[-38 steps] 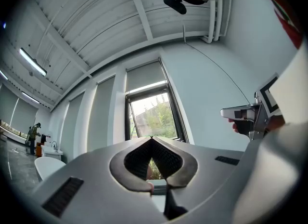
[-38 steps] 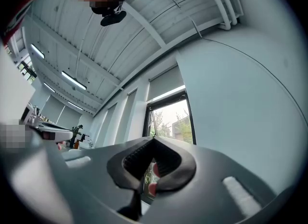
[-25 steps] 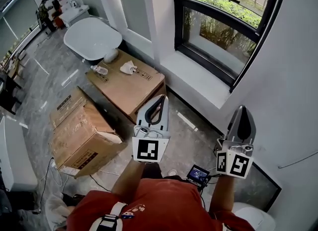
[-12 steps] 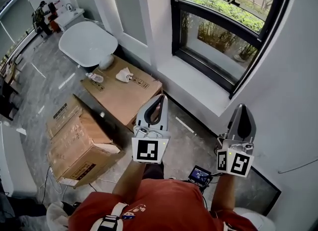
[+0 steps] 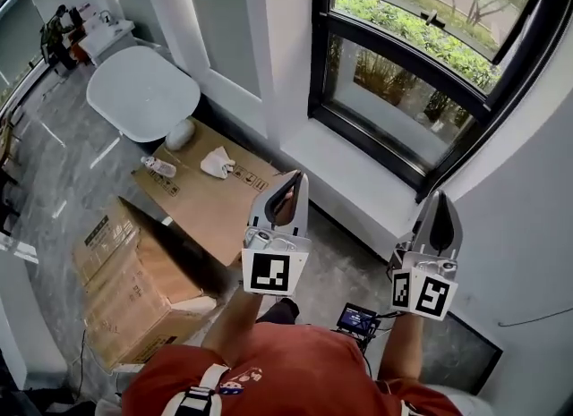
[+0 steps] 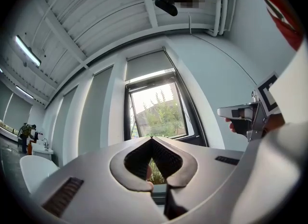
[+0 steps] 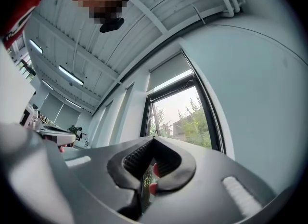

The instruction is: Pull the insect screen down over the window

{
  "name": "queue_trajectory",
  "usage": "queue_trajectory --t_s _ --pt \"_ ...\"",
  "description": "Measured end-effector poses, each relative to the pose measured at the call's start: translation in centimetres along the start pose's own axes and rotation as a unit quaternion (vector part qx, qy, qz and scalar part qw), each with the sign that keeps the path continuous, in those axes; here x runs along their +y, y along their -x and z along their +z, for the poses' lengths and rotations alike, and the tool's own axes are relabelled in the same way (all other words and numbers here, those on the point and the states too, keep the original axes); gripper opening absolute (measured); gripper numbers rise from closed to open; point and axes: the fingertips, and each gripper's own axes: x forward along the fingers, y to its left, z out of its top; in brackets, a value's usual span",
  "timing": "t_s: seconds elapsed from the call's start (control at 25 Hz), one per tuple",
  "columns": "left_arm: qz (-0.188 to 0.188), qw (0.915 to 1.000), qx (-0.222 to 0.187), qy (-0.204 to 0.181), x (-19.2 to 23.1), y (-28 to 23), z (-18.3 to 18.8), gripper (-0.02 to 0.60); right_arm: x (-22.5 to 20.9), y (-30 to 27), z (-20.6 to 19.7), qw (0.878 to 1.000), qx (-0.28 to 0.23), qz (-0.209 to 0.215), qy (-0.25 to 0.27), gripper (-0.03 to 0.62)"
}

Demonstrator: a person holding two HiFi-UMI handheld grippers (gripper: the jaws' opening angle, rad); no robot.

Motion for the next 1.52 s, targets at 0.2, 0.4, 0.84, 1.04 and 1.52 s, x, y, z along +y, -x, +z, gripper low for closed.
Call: queue_trajectory --t_s 0.2,0.4,0.84,1.04,1.52 --pt "-0.017 0.9998 0.0 0.013 4.2 -4.4 -1.1 0.006 1.6 -4.7 -1.0 1.0 -0.004 -0.022 0.017 0.009" --pt "-0.034 0.999 -0.009 0.027 6.6 -8.0 -2.1 0.006 2.4 -7.2 -1.9 0.998 0.0 -0.04 0.044 0.009" --pt "-0.061 0.9974 -0.02 0.031 7.5 -15.4 -4.2 0.006 -0.1 -12.0 -4.7 0.996 -0.001 -0.073 0.06 0.009" --pt "-0.073 0.9965 -0.026 0.032 6.8 -20.7 -4.5 0.006 -2.6 -15.3 -6.2 0.994 -0.006 -0.088 0.066 0.009" --pt "-0.117 0.9908 -0.051 0.045 1.5 -33.7 -4.2 0.006 -11.3 -21.7 -6.7 0.987 -0.031 -0.126 0.095 0.009"
